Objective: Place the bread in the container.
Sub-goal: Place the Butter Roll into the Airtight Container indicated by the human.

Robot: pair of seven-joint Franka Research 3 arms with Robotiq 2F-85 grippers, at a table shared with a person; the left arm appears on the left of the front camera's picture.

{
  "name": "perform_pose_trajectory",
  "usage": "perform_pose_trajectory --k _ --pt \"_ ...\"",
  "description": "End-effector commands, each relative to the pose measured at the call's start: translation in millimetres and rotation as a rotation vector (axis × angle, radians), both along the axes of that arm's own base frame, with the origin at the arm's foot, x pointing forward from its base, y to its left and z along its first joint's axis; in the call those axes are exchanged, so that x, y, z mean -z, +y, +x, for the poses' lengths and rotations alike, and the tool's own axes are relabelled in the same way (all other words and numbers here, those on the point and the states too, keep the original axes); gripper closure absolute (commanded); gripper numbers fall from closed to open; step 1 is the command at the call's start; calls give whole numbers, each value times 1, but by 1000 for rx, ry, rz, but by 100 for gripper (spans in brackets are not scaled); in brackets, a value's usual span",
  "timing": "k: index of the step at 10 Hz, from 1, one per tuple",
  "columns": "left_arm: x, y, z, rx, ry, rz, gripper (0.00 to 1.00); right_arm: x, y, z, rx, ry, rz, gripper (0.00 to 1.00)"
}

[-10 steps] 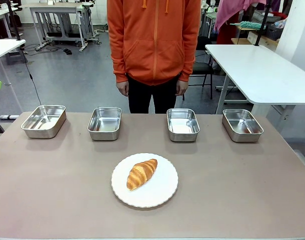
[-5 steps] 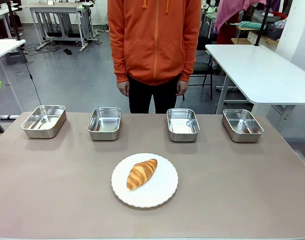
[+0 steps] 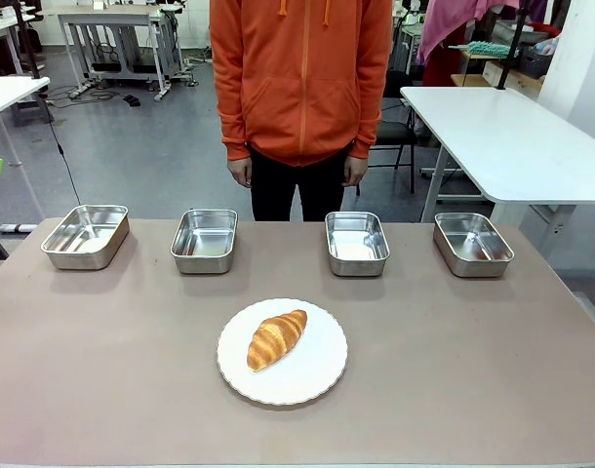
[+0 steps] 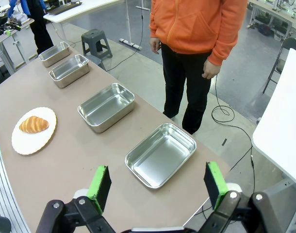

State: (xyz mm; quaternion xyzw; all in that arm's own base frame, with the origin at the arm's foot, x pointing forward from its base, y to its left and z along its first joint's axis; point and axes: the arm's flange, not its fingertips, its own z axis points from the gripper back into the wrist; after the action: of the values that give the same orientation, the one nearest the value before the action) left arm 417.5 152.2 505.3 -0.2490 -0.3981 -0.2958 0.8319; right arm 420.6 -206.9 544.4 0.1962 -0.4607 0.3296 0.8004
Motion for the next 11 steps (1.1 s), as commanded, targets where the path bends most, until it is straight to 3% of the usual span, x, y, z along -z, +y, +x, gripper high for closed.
perform_pose_trajectory --k 1,11 --pt "-1 2 0 -2 -9 -12 0 0 1 1 -3 -4 2 0" --pt "-1 2 0 -2 -9 -12 0 0 1 1 -3 -4 2 0"
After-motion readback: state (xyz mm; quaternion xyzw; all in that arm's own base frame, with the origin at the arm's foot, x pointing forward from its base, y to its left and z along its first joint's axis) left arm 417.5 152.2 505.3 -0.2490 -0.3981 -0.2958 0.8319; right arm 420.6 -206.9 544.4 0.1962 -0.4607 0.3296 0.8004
